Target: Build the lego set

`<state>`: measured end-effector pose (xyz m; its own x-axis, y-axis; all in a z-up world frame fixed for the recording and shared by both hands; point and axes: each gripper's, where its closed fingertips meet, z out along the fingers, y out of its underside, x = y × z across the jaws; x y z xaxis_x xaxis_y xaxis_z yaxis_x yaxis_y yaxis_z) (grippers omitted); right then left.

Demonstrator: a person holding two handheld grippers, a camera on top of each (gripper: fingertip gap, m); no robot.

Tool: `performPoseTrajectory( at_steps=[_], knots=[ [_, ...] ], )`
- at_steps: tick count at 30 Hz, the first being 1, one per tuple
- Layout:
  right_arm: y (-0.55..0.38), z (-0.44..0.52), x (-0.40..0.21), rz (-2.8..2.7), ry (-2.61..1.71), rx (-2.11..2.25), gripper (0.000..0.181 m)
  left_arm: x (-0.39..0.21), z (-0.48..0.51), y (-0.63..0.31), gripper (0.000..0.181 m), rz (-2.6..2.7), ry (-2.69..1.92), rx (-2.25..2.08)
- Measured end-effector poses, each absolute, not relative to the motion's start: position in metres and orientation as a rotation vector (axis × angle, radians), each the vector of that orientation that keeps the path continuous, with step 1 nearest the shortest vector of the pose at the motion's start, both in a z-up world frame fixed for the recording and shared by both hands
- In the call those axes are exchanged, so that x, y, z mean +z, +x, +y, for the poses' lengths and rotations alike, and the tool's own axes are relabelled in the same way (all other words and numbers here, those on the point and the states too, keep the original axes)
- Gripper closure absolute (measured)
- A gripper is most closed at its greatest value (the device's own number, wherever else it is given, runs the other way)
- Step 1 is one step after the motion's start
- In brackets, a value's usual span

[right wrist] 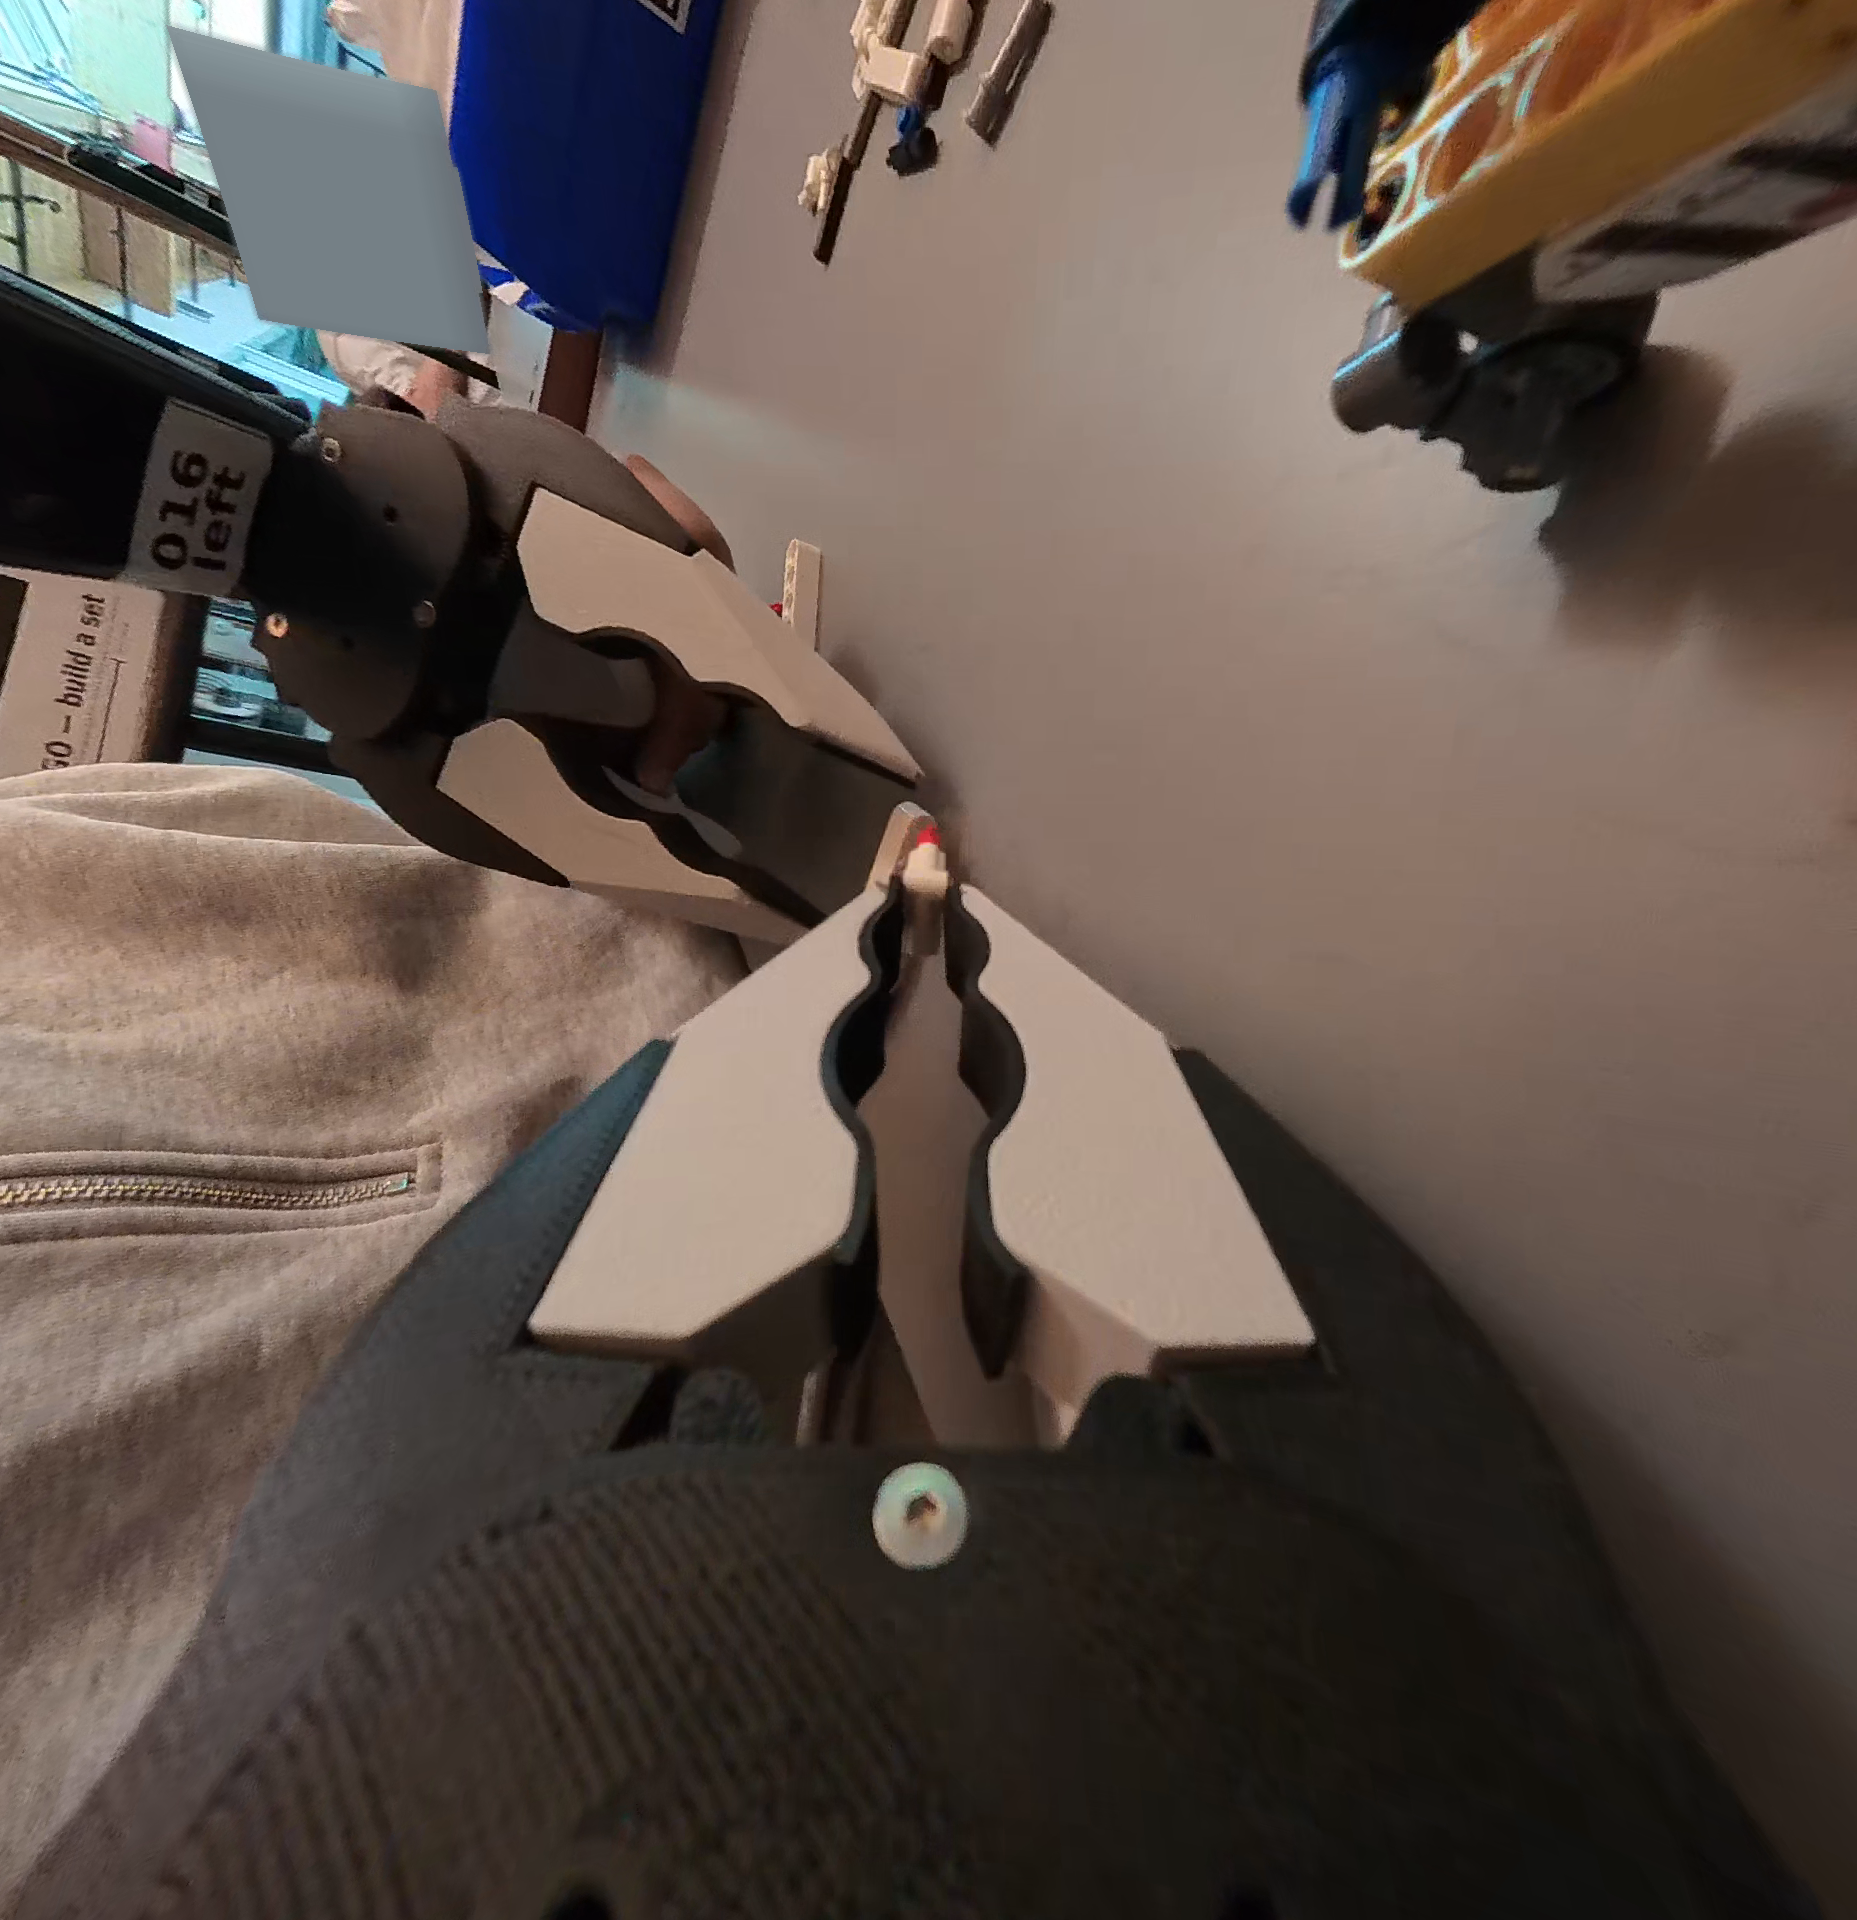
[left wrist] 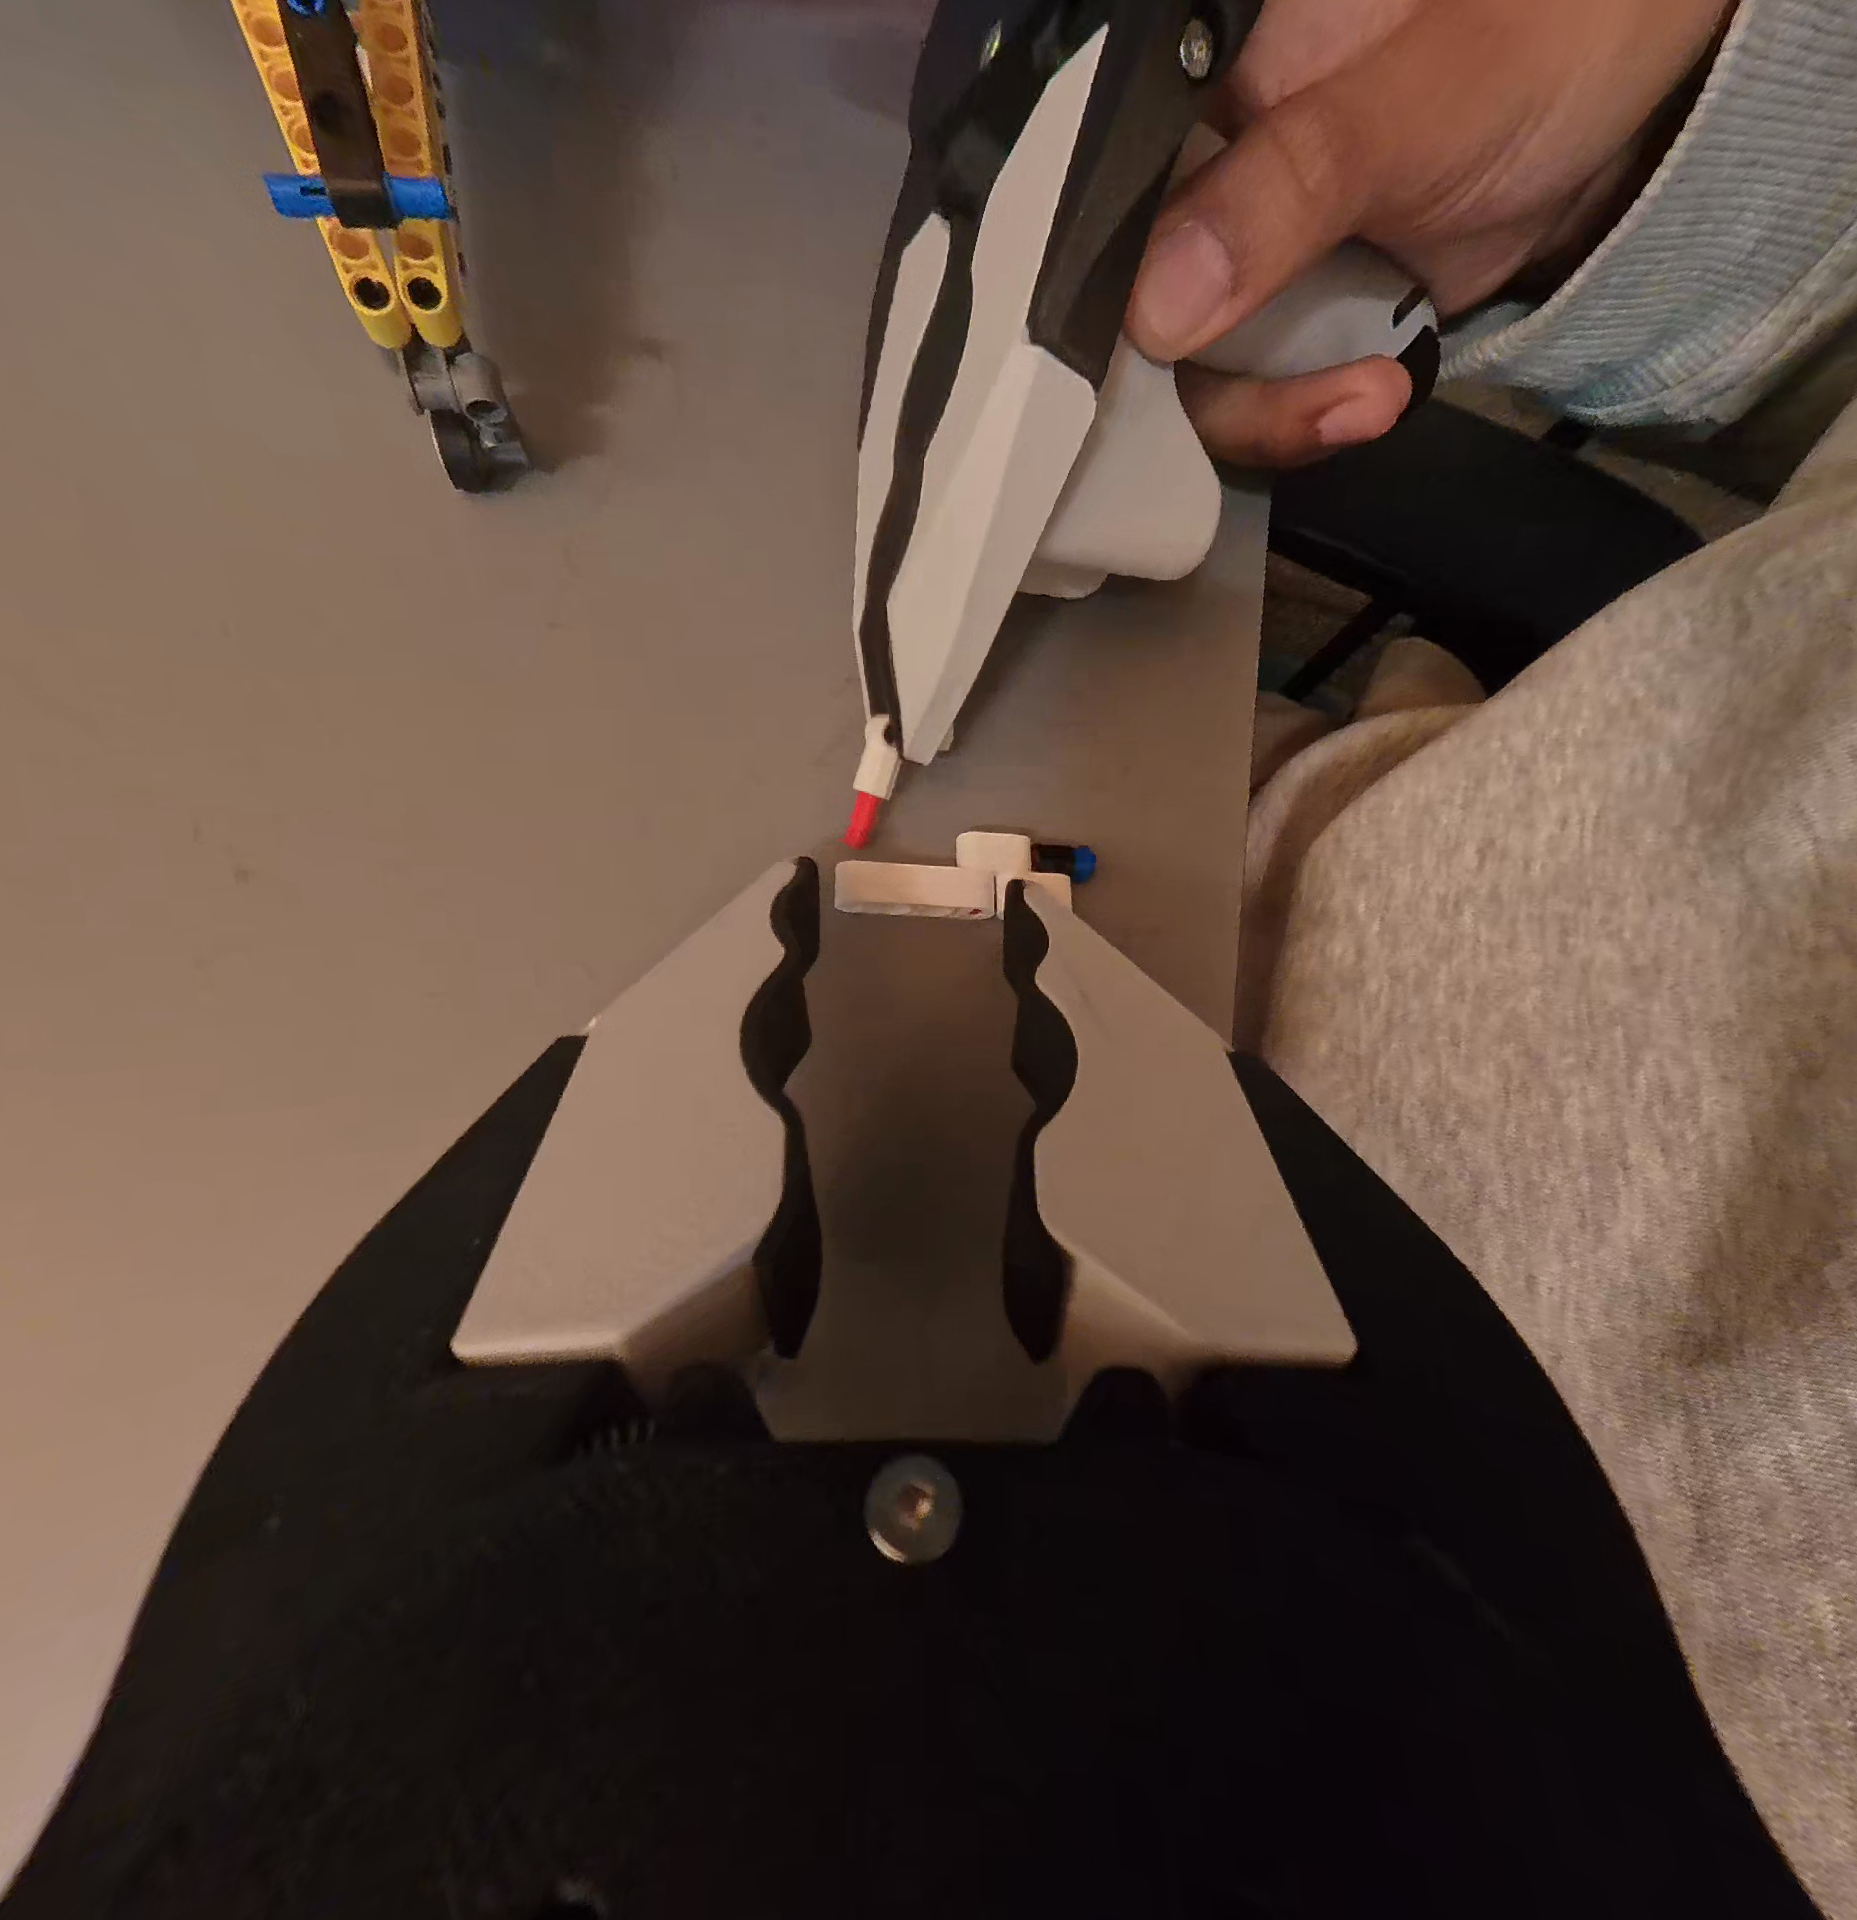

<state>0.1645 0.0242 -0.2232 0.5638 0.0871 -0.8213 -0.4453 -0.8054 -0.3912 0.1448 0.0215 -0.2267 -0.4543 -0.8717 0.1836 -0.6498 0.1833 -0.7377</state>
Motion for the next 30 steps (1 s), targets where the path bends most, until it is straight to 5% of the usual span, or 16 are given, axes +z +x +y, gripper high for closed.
performPoseTrajectory(
  at_steps=[30],
  knots=[
    [0.1603, 0.025, -0.2259, 0.326, -2.268, 1.355, 0.175, -0.229, 0.0182, 0.142, 0.159, 2.218, -1.535, -1.236]
  ],
)
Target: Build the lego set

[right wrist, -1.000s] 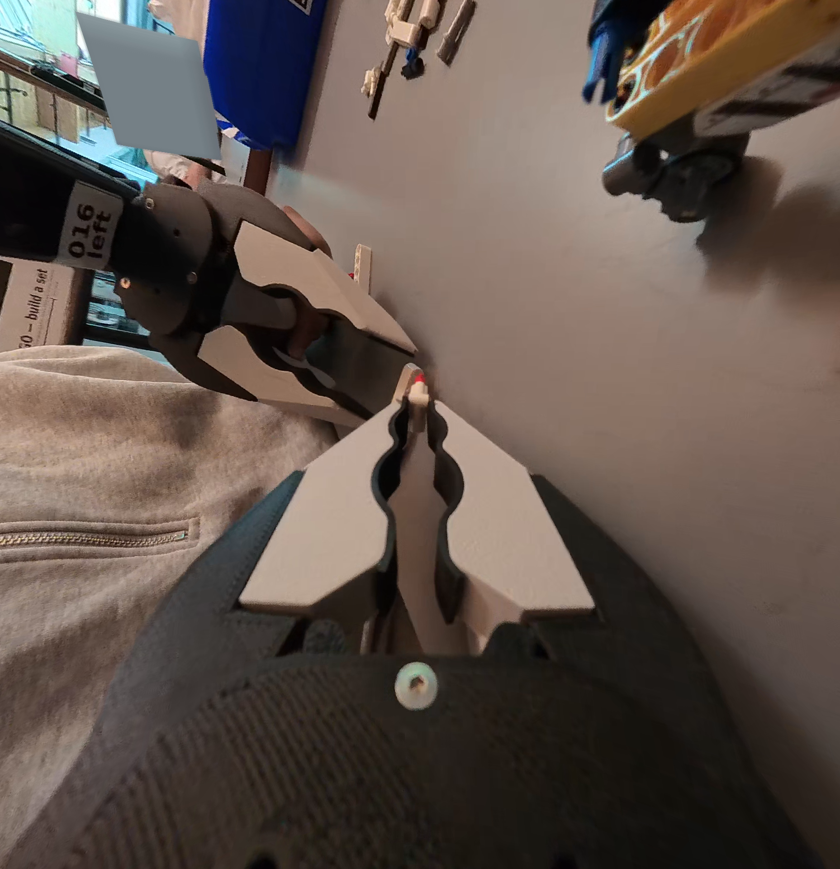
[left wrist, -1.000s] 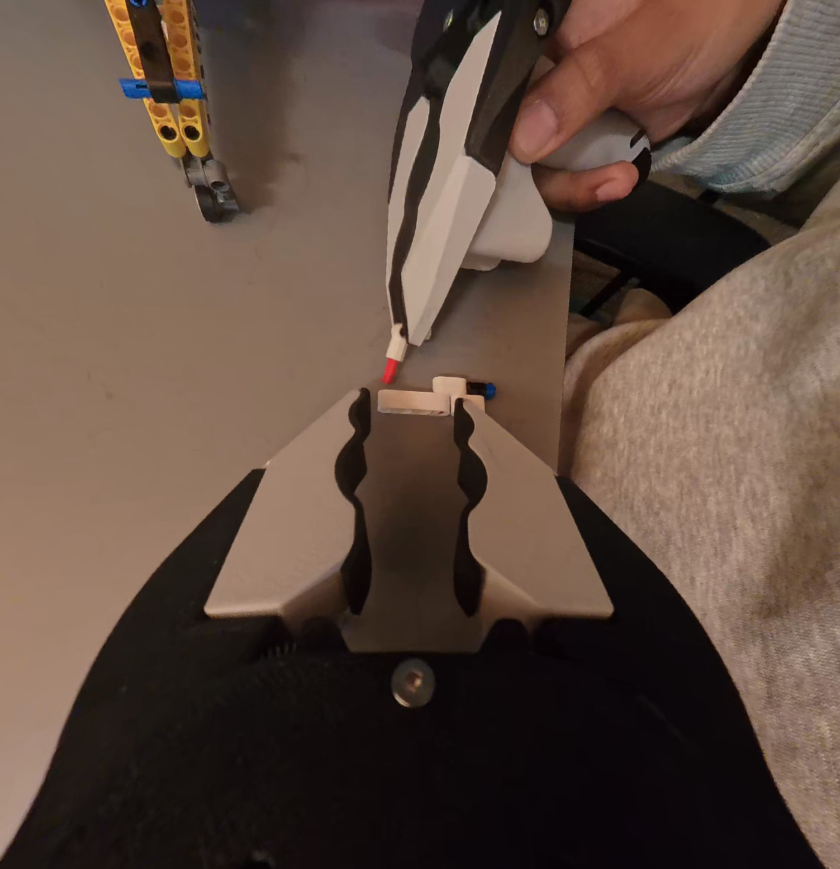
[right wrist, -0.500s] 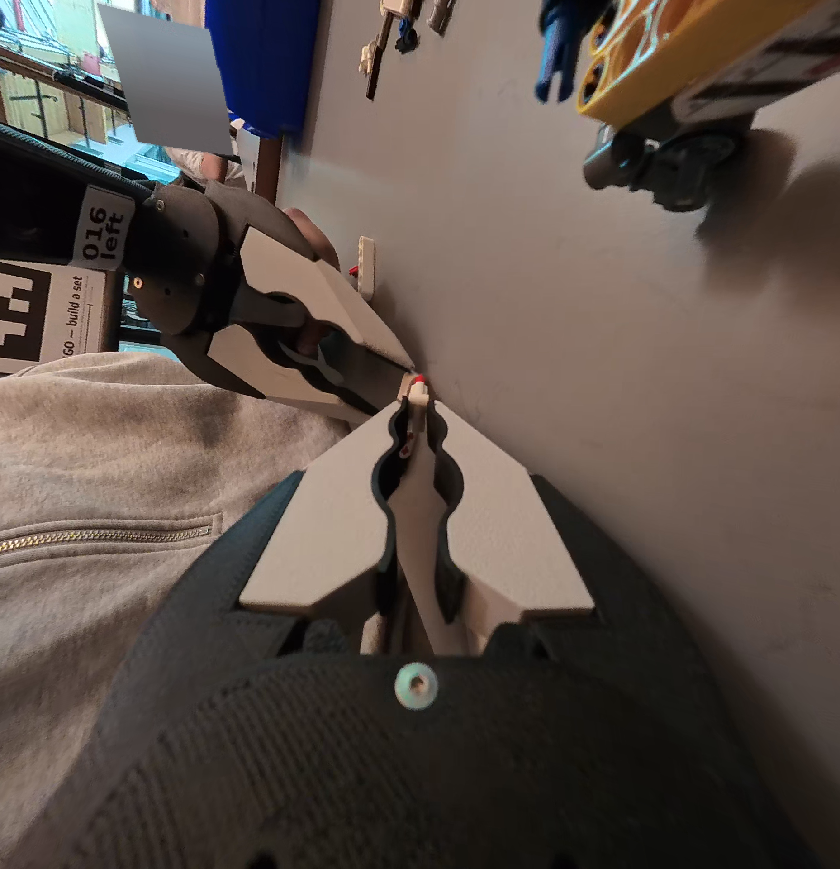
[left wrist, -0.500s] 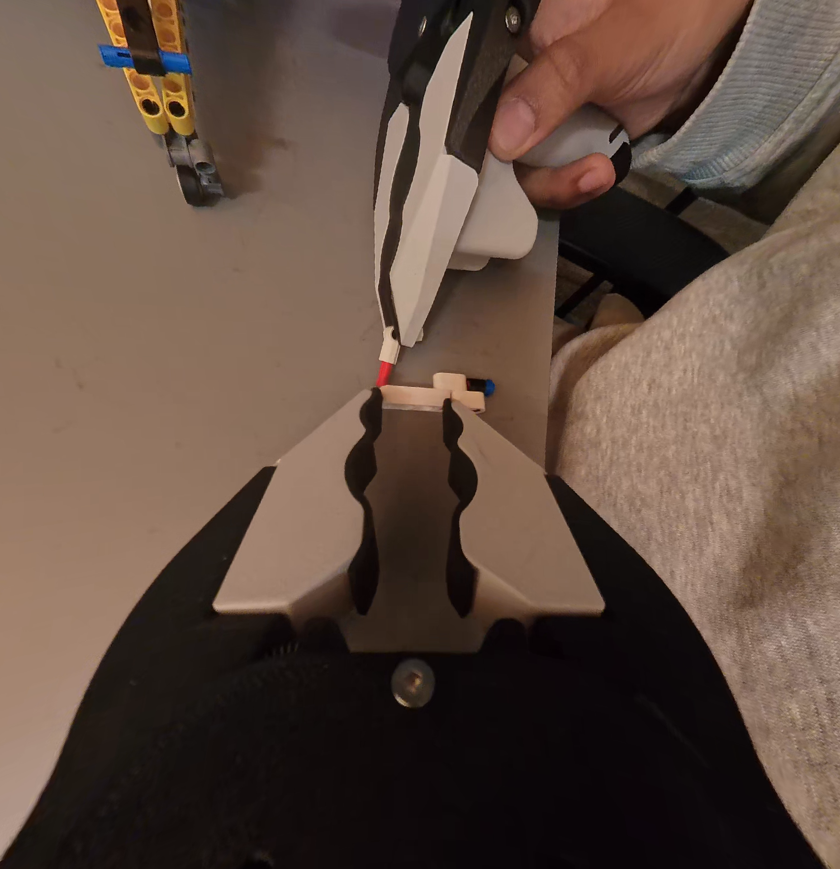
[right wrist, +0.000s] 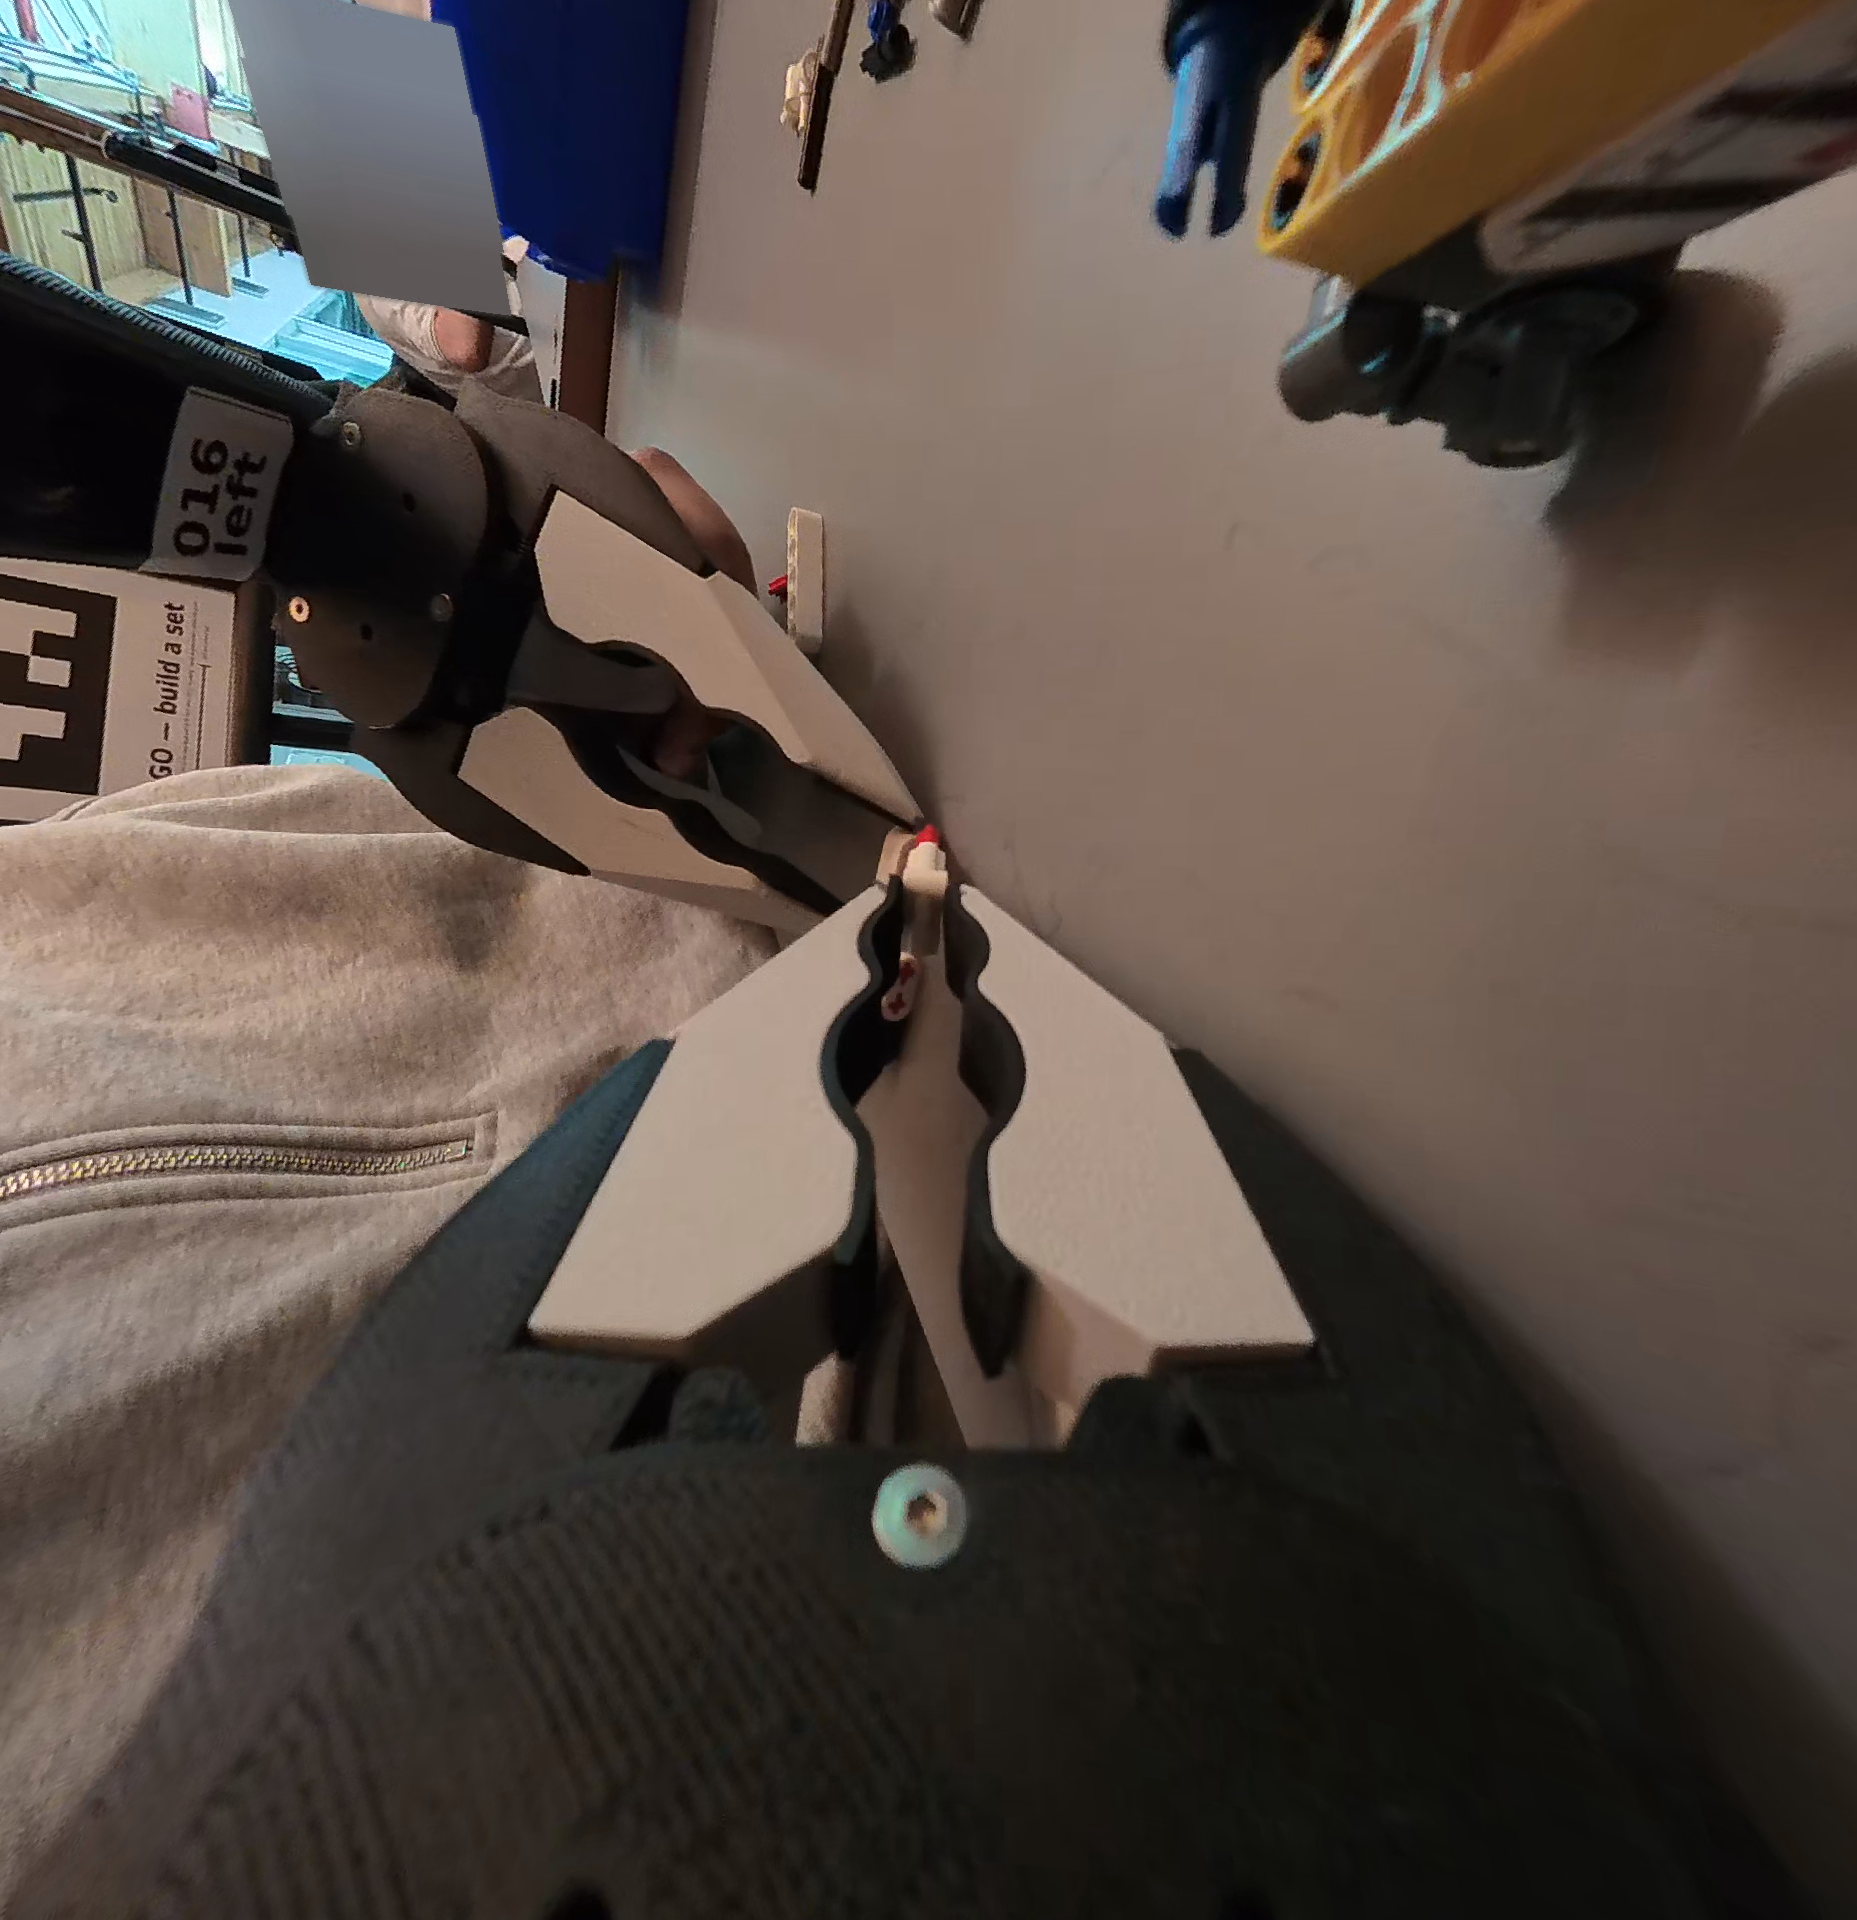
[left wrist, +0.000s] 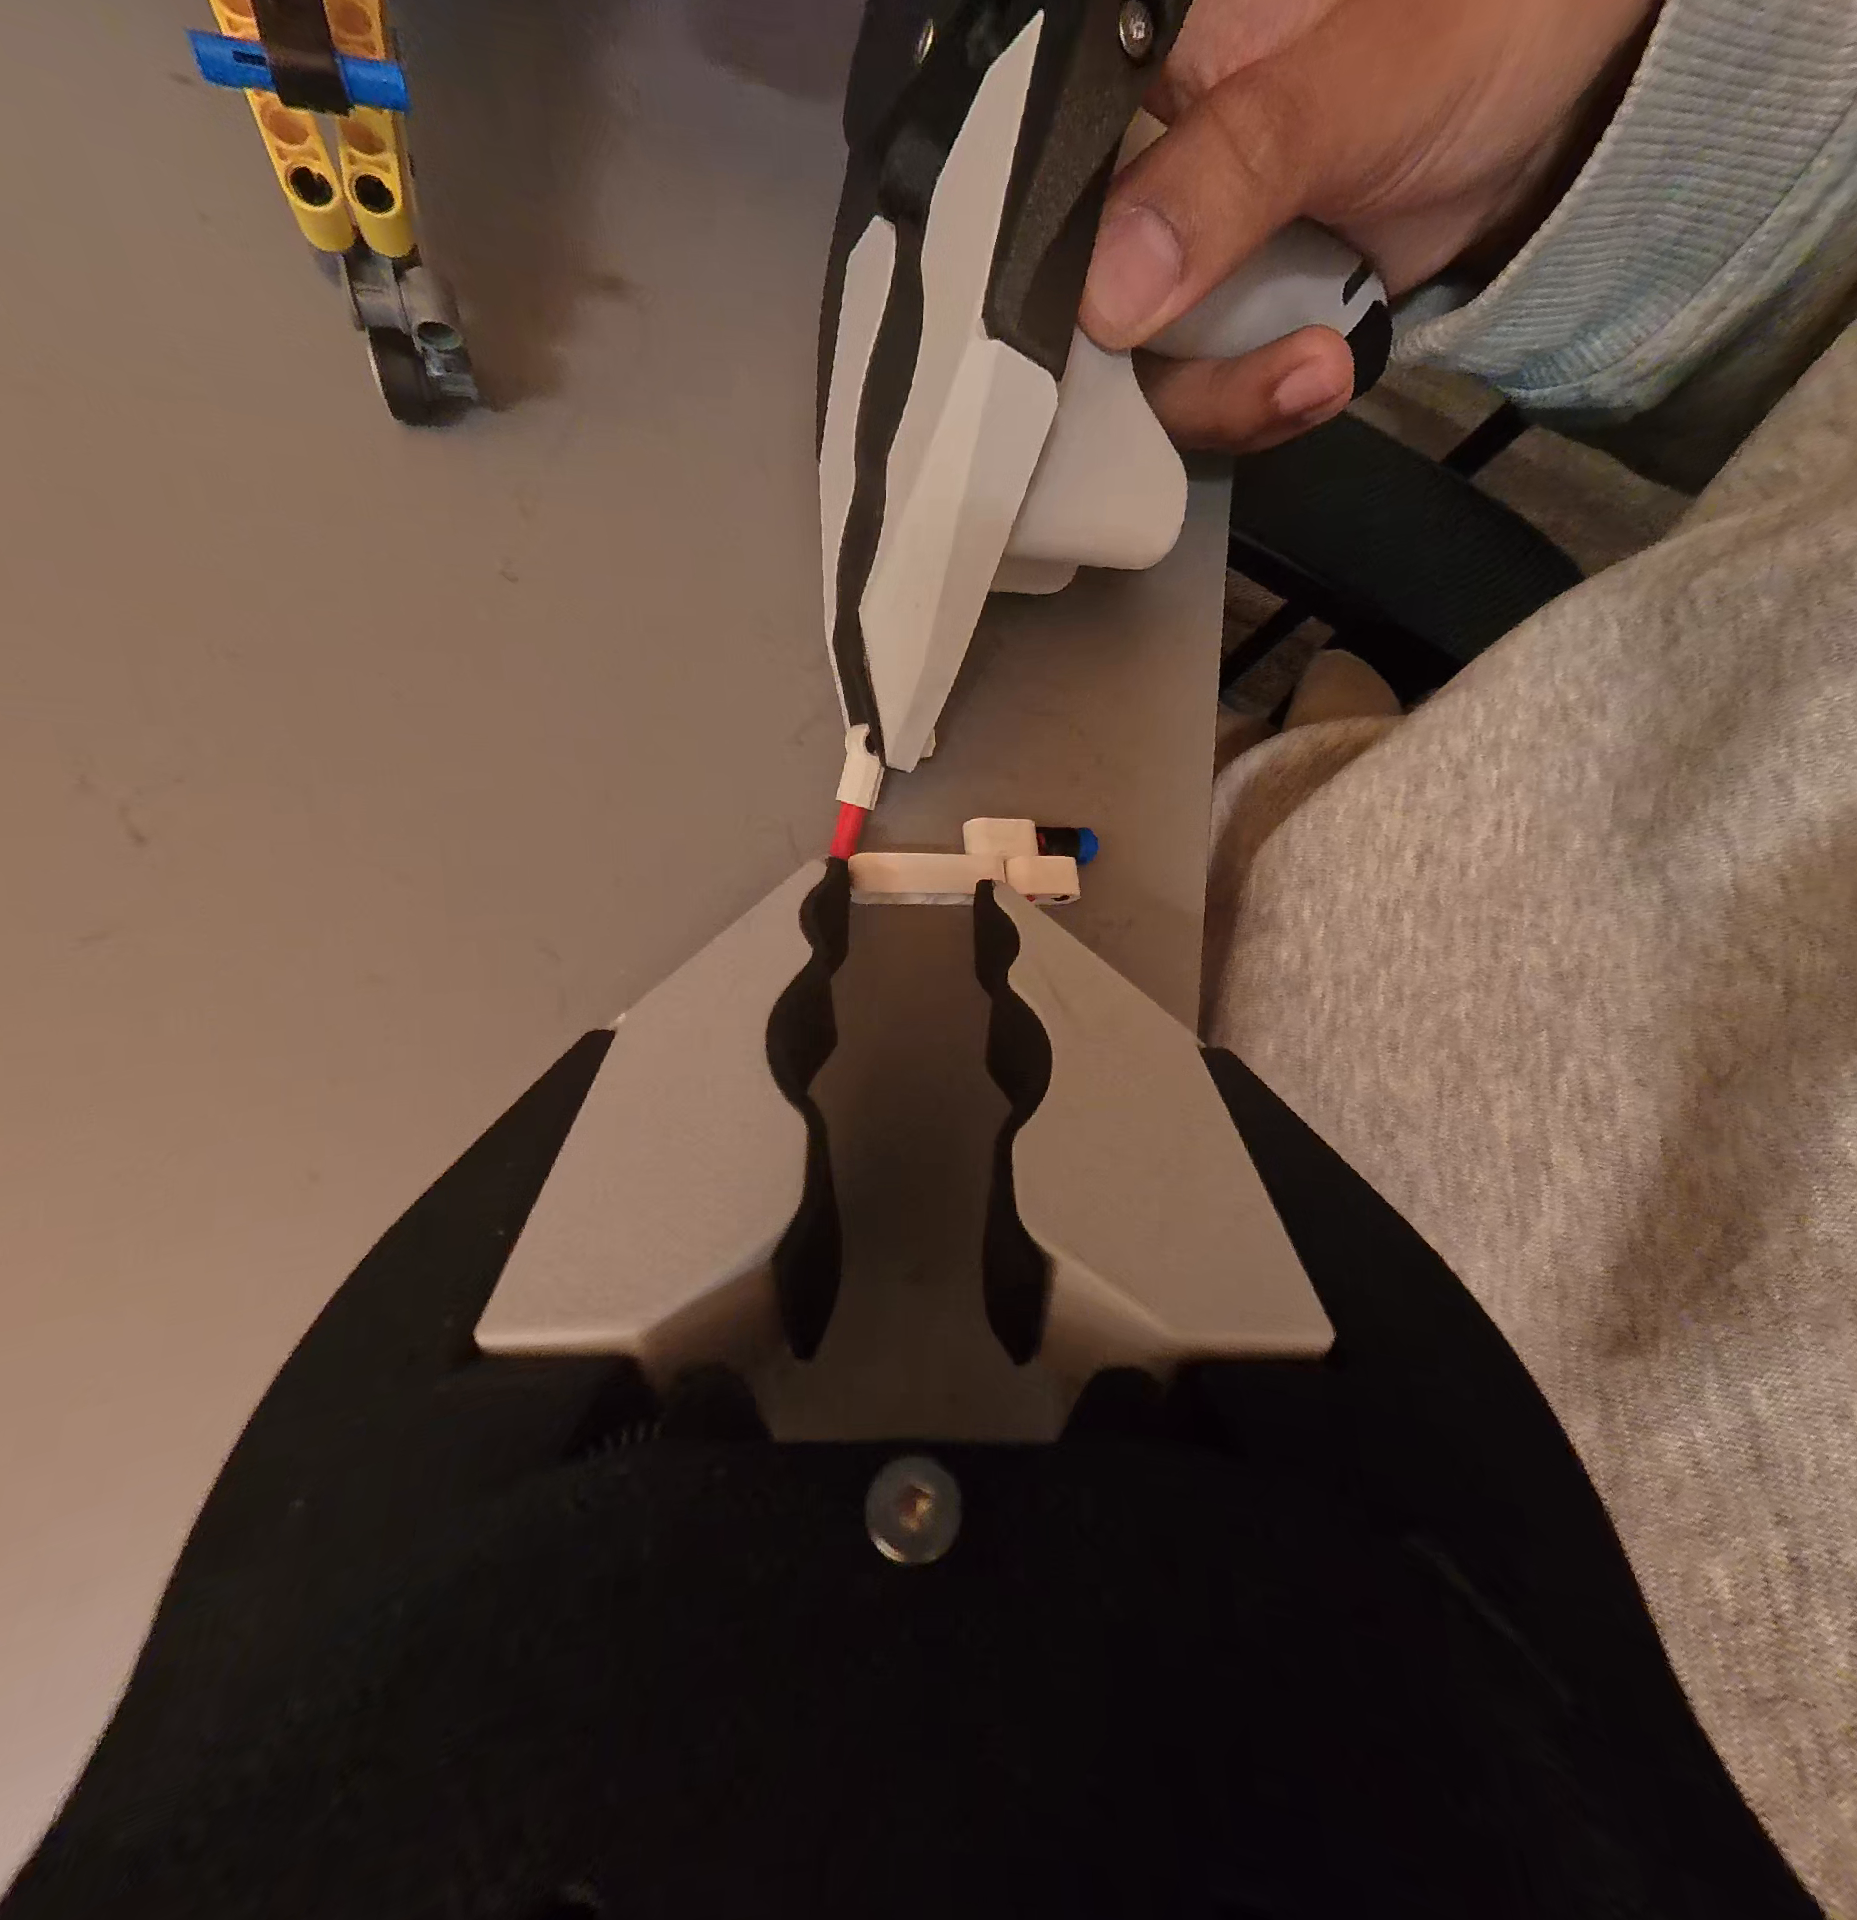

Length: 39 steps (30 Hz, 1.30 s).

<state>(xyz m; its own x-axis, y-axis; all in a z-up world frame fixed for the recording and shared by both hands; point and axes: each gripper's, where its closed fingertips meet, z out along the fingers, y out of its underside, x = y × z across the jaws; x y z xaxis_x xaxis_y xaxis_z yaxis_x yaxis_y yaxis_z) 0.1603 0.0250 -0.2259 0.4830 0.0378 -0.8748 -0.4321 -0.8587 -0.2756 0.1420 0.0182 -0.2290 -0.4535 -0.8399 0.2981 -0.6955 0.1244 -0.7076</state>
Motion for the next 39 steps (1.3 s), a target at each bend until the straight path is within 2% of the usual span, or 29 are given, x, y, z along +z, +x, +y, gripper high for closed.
performPoseTrajectory(
  at_steps=[15, 25, 31, 36, 39],
  knots=[
    [0.162, 0.025, -0.226, 0.295, -2.27, 1.291, 0.175, -0.226, 0.02, 0.143, 0.157, 2.189, -1.553, -1.276],
    [0.174, 0.041, -0.174, -0.132, -2.093, 0.725, 0.175, -0.162, 0.049, 0.15, 0.142, 1.693, -1.512, -1.906],
    [0.14, 0.05, -0.168, -0.417, -2.054, 0.644, 0.175, -0.153, 0.051, 0.149, 0.137, 1.622, -1.469, -1.963],
    [0.126, 0.057, -0.159, -0.465, -1.978, 0.669, 0.175, -0.148, 0.048, 0.143, 0.154, 1.624, -1.437, -2.06],
    [0.13, 0.062, -0.155, -0.426, -1.946, 0.671, 0.175, -0.141, 0.049, 0.138, 0.181, 1.594, -1.387, -2.126]
  ],
)
